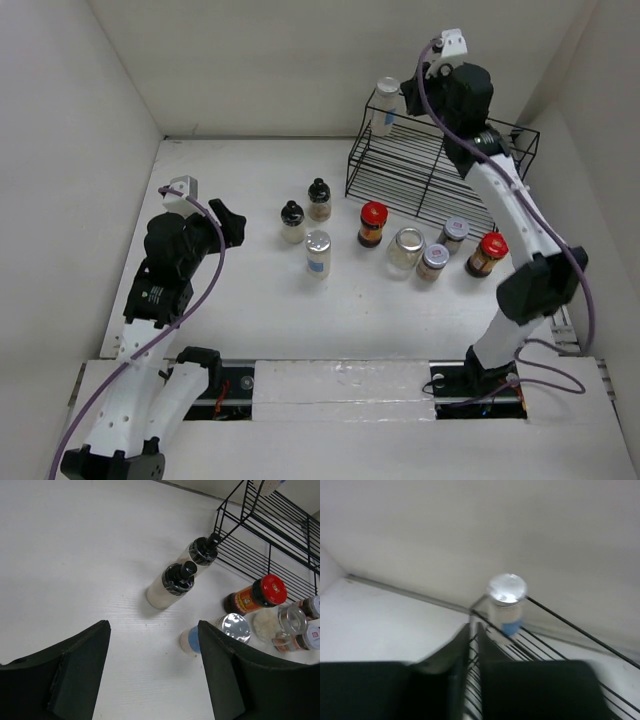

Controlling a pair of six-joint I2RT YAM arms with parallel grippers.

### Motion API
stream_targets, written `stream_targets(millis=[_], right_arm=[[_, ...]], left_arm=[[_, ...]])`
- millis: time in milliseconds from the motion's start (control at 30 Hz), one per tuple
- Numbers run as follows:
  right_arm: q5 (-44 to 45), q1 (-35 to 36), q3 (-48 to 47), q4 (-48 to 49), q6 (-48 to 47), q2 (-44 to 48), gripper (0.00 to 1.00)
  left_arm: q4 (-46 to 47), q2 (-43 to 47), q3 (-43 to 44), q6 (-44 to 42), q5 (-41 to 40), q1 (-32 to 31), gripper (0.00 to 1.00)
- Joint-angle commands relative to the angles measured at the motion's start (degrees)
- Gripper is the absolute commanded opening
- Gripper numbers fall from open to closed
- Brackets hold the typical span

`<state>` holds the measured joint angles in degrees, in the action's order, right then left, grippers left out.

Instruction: Organize the condiment bottles

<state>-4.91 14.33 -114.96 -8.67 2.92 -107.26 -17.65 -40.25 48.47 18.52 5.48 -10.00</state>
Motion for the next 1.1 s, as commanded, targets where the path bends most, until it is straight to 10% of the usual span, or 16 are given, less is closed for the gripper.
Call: stream_targets(millis=[0, 133, 200, 233, 367, 533, 733, 1067], right_arm=[[-1.6, 9.1, 20.6, 8.8, -2.9, 17.1, 0.0], [1.2, 17.8, 44.4, 15.7, -1.6, 29.0, 0.06], [1.7, 23.3, 51.0, 17.8, -1.0, 32.5, 0.32], [1.7, 24.9, 55.3, 17.8, -0.3, 35.3, 0.61], [0.5, 32.0, 62.7, 15.9, -0.3, 41.0, 0.92], [4.6, 36.3, 66.4, 13.4, -0.3, 40.8, 0.98], [3.4, 36.3, 62.3, 13.4, -1.6, 30.6, 1.0], [6.3, 36.8, 57.9, 21.4, -2.8, 19.0, 0.96]], left_arm=[[1.7, 1.1, 0.2, 1.0, -1.1, 0.3, 0.61], [1.7, 1.1, 0.2, 2.4, -1.6, 0.3, 0.52], [1.7, 1.1, 0.2, 2.4, -1.6, 0.3, 0.43], [1.7, 1.1, 0.2, 2.4, -1.6, 0.3, 0.38], [1.7, -0.4, 0.2, 1.2, 0.0, 0.3, 0.14], [1.7, -0.4, 0.2, 1.2, 0.0, 0.9, 0.0], [2.4, 0.1, 0.2, 1.2, 1.0, 1.5, 0.45], [2.4, 0.1, 0.2, 1.2, 1.1, 1.5, 0.47]])
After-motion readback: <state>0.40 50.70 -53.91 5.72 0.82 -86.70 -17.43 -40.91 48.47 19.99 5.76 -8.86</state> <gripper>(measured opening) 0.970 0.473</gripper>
